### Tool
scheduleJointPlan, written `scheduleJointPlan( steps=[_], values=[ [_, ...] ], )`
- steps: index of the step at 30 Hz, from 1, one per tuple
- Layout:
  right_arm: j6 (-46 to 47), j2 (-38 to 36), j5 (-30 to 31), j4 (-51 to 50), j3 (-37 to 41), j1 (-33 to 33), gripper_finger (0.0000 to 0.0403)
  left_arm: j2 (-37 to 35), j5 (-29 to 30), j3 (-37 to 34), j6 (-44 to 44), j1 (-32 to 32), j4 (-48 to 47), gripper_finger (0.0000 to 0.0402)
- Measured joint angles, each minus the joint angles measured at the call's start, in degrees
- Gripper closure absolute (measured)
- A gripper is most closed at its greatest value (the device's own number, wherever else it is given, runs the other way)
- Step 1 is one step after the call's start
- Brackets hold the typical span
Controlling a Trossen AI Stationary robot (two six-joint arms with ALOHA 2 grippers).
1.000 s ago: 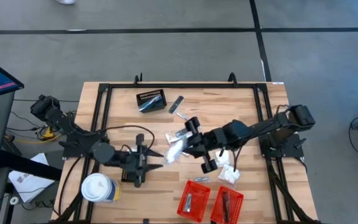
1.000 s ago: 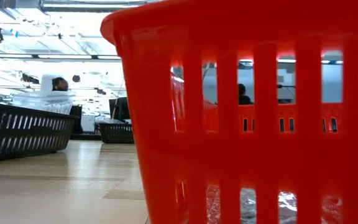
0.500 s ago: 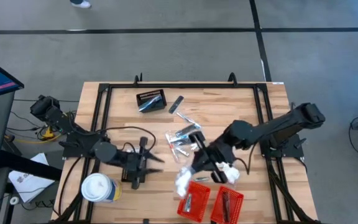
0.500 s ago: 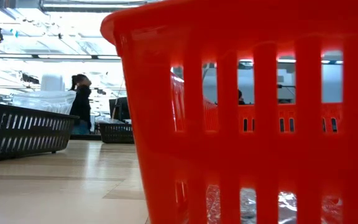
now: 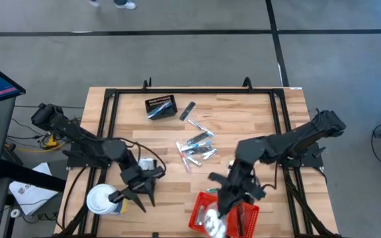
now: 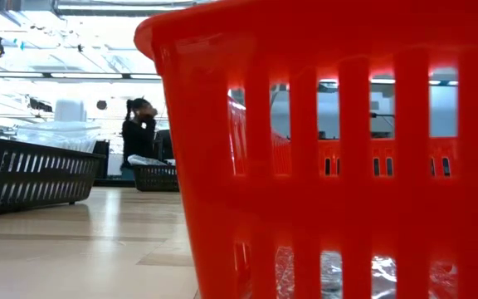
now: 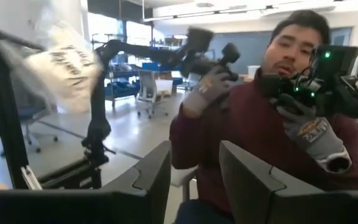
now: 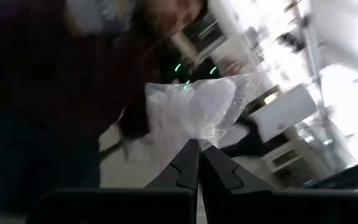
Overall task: Pick & Place Travel size toiletries
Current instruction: Put the cotton pack into the bottom black bin
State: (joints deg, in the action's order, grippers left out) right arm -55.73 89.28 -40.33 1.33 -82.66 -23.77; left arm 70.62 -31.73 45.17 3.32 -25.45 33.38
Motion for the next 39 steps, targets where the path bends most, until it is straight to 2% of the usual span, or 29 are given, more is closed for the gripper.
scheduleJointPlan(
  steps=[4,11,12,14,15,18,22,26,29,36,39],
  values=[
    [-6.2,7.5,0.9,-15.7,-16.1,-0.4,0.0403,1.2,-0.1,0.0,1.6,1.0,1.1,0.0265],
    [-9.3,25.9,5.6,-42.1,-49.6,-0.5,0.0403,1.6,0.0,0.0,3.1,1.9,1.9,0.0255],
    [-10.2,28.0,6.7,-44.2,-52.5,-0.5,0.0403,1.6,-0.1,0.0,3.1,1.9,2.0,0.0254],
    [-11.9,27.3,10.1,-38.0,-48.6,-0.8,0.0403,1.8,-0.1,0.0,3.2,1.8,2.0,0.025],
    [-13.3,26.6,12.3,-38.6,-46.9,-1.5,0.0403,2.1,-0.1,0.0,3.3,1.8,1.8,0.0248],
    [-14.2,26.0,12.4,-41.1,-46.5,-1.8,0.0403,2.2,-1.4,0.0,3.4,1.8,-0.2,0.0241],
    [-11.5,25.6,14.4,-42.1,-46.6,-2.7,0.0403,2.8,-3.8,-0.1,3.4,2.4,-1.7,0.023],
    [-6.4,25.6,25.9,-39.5,-46.5,-4.8,0.0403,2.7,-3.6,0.0,1.7,3.2,-1.1,0.0224],
    [-0.9,25.6,32.4,-39.5,-46.6,-6.3,0.0403,2.7,-1.6,0.0,1.1,4.1,-1.2,0.0225],
    [10.2,25.9,39.8,-45.4,-46.0,-8.1,0.0403,2.7,4.9,0.0,-2.0,4.5,-4.1,0.0241],
    [13.8,25.9,43.0,-46.6,-43.2,-8.0,0.0403,1.9,8.0,0.0,-2.3,4.7,-7.0,0.0248]
  ],
)
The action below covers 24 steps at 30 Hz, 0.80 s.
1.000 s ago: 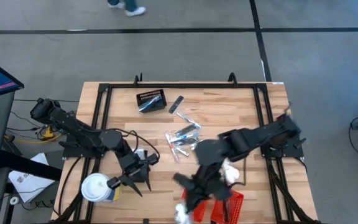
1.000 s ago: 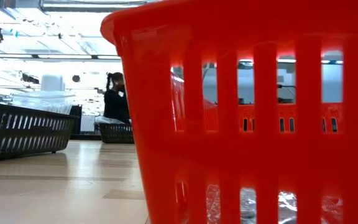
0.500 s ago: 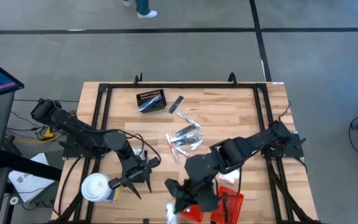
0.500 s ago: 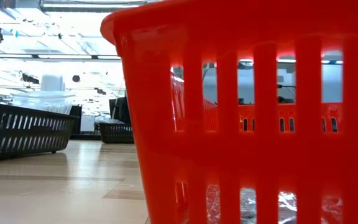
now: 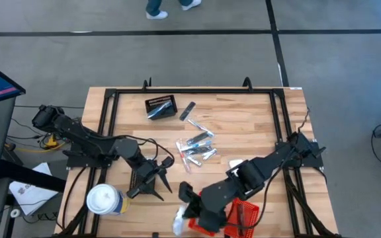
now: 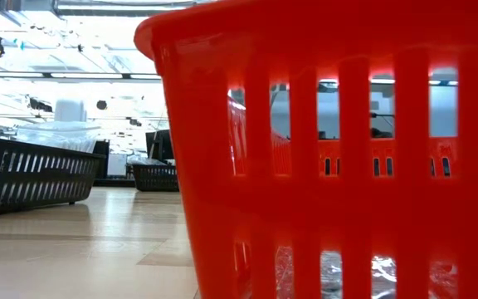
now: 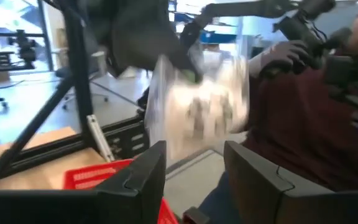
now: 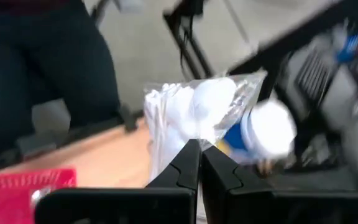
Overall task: Pick & Place Travel size toiletries
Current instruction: Put the cotton pack into the bottom black bin
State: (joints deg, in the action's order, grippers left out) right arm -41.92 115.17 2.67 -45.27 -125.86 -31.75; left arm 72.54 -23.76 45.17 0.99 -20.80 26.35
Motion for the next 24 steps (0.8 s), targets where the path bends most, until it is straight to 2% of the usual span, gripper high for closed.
scheduleJointPlan(
  steps=[4,7,14,19,24],
  values=[
    [4.9,-0.2,2.1,-1.2,4.1,0.1,0.0403,-1.6,3.0,0.0,-1.1,0.0,-2.7,0.0252],
    [8.9,-0.4,2.1,-4.2,7.0,0.3,0.0403,-3.4,3.1,0.0,-1.2,0.0,-5.6,0.0253],
    [18.2,-0.4,0.2,-2.3,15.9,1.5,0.0403,-6.0,3.3,0.0,-1.2,-0.2,-8.8,0.0253],
    [22.6,-3.4,-2.5,5.8,26.1,2.2,0.0403,-6.1,3.3,0.0,-1.2,-0.6,-8.9,0.0253],
    [24.2,-13.3,-2.7,23.1,42.1,2.1,0.0403,-6.1,3.3,0.0,-1.4,-0.6,-9.0,0.0253]
  ],
)
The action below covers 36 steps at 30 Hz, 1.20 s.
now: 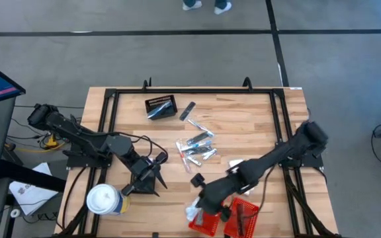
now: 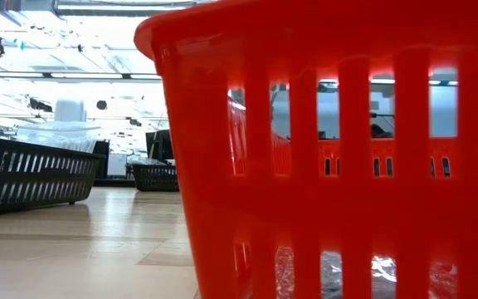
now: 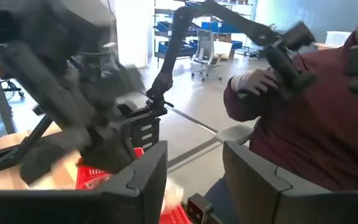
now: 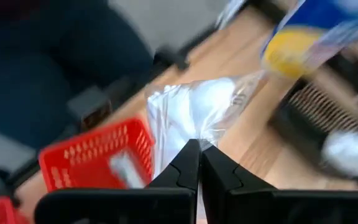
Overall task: Pick & Place Travel size toiletries
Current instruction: Put the cotton pack into the bottom black bin
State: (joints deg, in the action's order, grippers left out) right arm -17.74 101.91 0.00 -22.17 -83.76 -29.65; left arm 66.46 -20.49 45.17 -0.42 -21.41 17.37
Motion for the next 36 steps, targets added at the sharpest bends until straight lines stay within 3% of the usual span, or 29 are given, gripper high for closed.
scheduleJointPlan(
  steps=[4,9,12,14,17,20,26,30,36],
  values=[
    [-2.5,-11.9,2.7,17.1,12.8,0.1,0.0403,0.0,1.1,0.0,-1.9,0.0,0.0,0.0253],
    [-8.3,-22.8,3.9,43.3,25.7,1.6,0.0403,0.0,9.1,0.0,-3.9,0.0,0.0,0.0253],
    [-8.8,-25.0,7.9,56.6,30.1,2.9,0.0403,0.0,18.7,0.0,-6.3,-0.1,0.0,0.0253],
    [-8.8,-24.9,13.1,62.2,31.6,4.0,0.0403,0.0,28.1,0.0,-8.0,-0.8,-0.2,0.0253],
    [-8.0,-22.6,17.6,63.6,30.9,6.8,0.0403,0.0,41.7,-0.7,-11.1,-2.1,-0.4,0.0253],
    [-7.3,-19.3,17.7,62.6,30.5,8.8,0.0403,0.0,49.9,-1.7,-13.4,-2.8,-0.5,0.0253],
    [-8.6,-14.3,23.9,64.9,27.7,9.8,0.0403,0.0,51.5,-1.9,-14.6,-2.8,-0.4,0.0253],
    [-10.6,-13.9,27.9,65.6,26.6,8.5,0.0403,-0.5,57.0,-1.9,-16.0,-4.3,-0.9,0.025],
    [-12.4,-13.8,31.3,65.5,26.6,6.7,0.0403,-1.6,62.3,-1.9,-17.0,-6.4,-1.1,0.0209]
  ],
)
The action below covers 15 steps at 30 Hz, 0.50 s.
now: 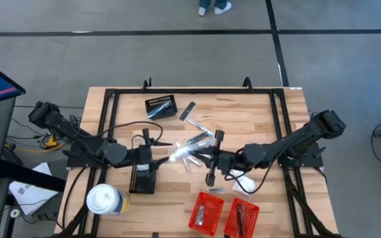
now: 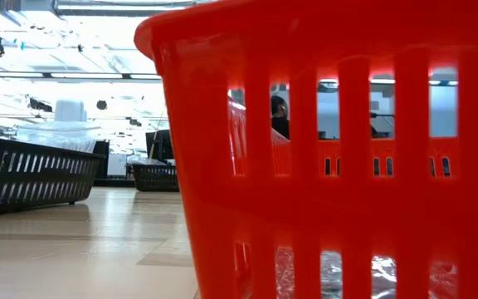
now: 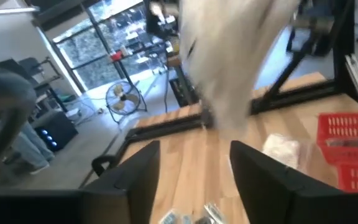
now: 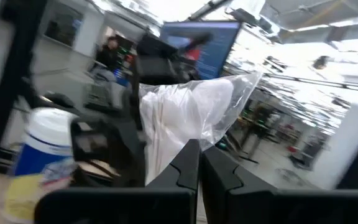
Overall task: Pick & Place Travel size toiletries
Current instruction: Put the cotton pack into the bottom black bin
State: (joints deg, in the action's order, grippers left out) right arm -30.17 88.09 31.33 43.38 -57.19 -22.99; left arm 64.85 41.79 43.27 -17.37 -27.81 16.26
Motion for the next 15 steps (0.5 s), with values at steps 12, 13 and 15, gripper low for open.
scheduleJointPlan(
  steps=[12,13,15],
  values=[
    [0.6,5.1,1.8,7.4,-0.1,1.4,0.0403,-2.3,0.2,0.0,2.2,-1.8,0.9,0.0091],
    [0.4,6.0,1.8,8.6,-0.2,1.8,0.0403,-2.3,0.2,0.0,2.5,-1.7,0.9,0.0089],
    [-0.1,7.0,2.1,9.7,-0.2,2.3,0.0403,-2.3,0.2,0.0,2.7,-1.7,1.0,0.0088]
  ],
)
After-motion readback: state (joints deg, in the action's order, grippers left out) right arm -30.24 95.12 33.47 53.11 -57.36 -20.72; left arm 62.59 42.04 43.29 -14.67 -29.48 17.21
